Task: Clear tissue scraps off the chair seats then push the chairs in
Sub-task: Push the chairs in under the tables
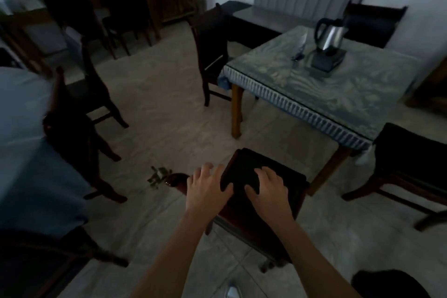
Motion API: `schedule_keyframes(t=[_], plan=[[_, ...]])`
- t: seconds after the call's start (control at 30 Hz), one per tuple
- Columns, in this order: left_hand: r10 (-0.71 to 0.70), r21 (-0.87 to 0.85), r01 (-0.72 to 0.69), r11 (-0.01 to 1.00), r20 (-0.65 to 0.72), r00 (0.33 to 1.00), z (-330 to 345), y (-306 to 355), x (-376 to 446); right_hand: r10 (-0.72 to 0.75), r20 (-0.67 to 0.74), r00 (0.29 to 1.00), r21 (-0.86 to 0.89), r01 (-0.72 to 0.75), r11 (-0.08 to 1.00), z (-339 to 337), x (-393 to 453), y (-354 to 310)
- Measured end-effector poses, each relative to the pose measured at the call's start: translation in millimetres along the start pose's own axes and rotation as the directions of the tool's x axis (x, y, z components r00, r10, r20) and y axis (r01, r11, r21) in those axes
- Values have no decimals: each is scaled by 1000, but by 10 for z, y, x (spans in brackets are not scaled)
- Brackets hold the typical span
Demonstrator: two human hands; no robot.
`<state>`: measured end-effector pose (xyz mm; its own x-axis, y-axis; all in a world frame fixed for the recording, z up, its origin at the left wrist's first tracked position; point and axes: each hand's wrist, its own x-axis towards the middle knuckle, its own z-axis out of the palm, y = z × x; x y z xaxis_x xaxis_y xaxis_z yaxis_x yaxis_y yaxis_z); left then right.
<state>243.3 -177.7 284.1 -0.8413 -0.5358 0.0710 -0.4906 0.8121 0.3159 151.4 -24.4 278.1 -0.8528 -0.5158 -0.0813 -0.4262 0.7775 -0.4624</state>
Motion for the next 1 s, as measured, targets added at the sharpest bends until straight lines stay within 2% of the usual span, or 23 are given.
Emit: schedule_keyframes(t=[0.13, 0.3, 0.57, 0.9, 1.0], plan=[[71, -73, -66, 995, 71, 995, 64, 199, 209, 110, -47, 993, 12, -110, 994, -102, 27, 157], [198, -76, -188, 979, 146, 969, 116, 365, 398, 226, -103, 969, 66, -221, 973, -156, -62, 313], [382, -71, -375, 924, 168, 909, 33, 186, 549, 373, -219, 902, 157, -344, 926, -105, -227, 81], [464, -121, -449, 885, 186, 866, 21, -128, 533, 431, -282, 857, 126, -412, 902, 156, -395, -251], [424, -261, -372, 891, 183, 887, 21, -197, 424, 462, -296, 836, 253, -397, 882, 231, -482, -315]])
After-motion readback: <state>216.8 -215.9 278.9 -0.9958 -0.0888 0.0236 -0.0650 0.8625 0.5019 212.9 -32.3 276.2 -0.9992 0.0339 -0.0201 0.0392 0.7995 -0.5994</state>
